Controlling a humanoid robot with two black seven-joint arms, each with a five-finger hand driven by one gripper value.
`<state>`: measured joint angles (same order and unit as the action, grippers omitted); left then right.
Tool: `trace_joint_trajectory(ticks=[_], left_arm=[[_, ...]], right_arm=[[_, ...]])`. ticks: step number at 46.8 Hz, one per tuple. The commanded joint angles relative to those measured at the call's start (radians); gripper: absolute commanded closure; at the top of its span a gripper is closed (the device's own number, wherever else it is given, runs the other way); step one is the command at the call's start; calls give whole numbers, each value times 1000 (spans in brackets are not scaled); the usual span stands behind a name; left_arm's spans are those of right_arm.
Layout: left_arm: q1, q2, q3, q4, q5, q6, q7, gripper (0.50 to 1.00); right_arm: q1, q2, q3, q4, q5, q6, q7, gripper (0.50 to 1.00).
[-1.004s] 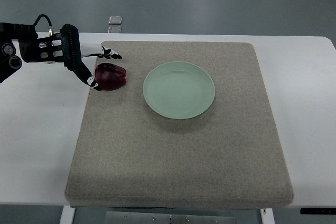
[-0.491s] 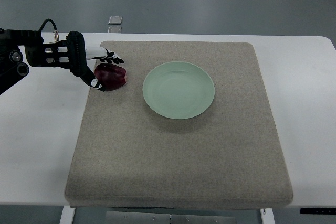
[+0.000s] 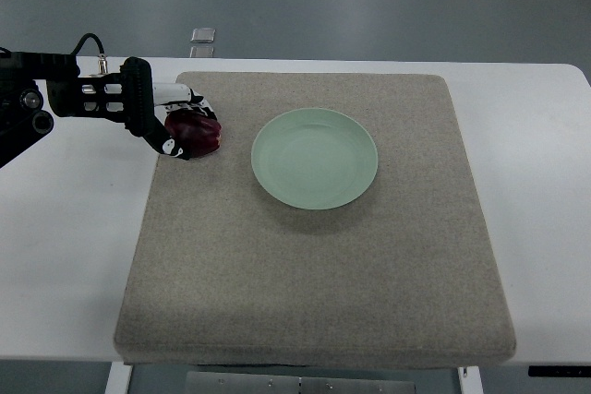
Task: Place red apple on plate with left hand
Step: 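Carry the apple with the left hand onto the green plate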
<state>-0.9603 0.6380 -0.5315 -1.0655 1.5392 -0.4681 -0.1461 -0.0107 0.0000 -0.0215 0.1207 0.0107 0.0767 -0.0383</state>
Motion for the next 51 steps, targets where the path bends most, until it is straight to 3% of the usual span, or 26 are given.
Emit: trace_joint_trajectory(ticks=[1, 19, 29, 31, 32, 34, 35, 39, 51], left_arm=[[-46, -1, -2, -1, -5, 2, -41, 1000], [-71, -204, 50, -16, 12, 5, -41, 1000], [-71, -255, 74, 21, 25, 65, -39, 1000], [-71, -256, 77, 21, 25, 75, -41, 946], [-71, -256, 79, 21, 25, 78, -41, 877], [-71, -258, 79, 19, 25, 80, -39, 621], [-71, -258, 79, 19, 25, 80, -39, 532], [-72, -258, 90, 18, 24, 80, -39, 506], [-92, -252, 93, 33, -138, 105, -49, 504]], right_arm=[[0, 0, 0, -1, 0, 0, 0, 572], [0, 0, 0, 0, 0, 0, 0, 570], [0, 0, 0, -1, 0, 0, 0, 572], [0, 0, 0, 0, 0, 0, 0, 572], [0, 0, 0, -1, 0, 0, 0, 570], [0, 0, 0, 0, 0, 0, 0, 570], [0, 0, 0, -1, 0, 0, 0, 570], [0, 0, 0, 0, 0, 0, 0, 570], [0, 0, 0, 0, 0, 0, 0, 570]])
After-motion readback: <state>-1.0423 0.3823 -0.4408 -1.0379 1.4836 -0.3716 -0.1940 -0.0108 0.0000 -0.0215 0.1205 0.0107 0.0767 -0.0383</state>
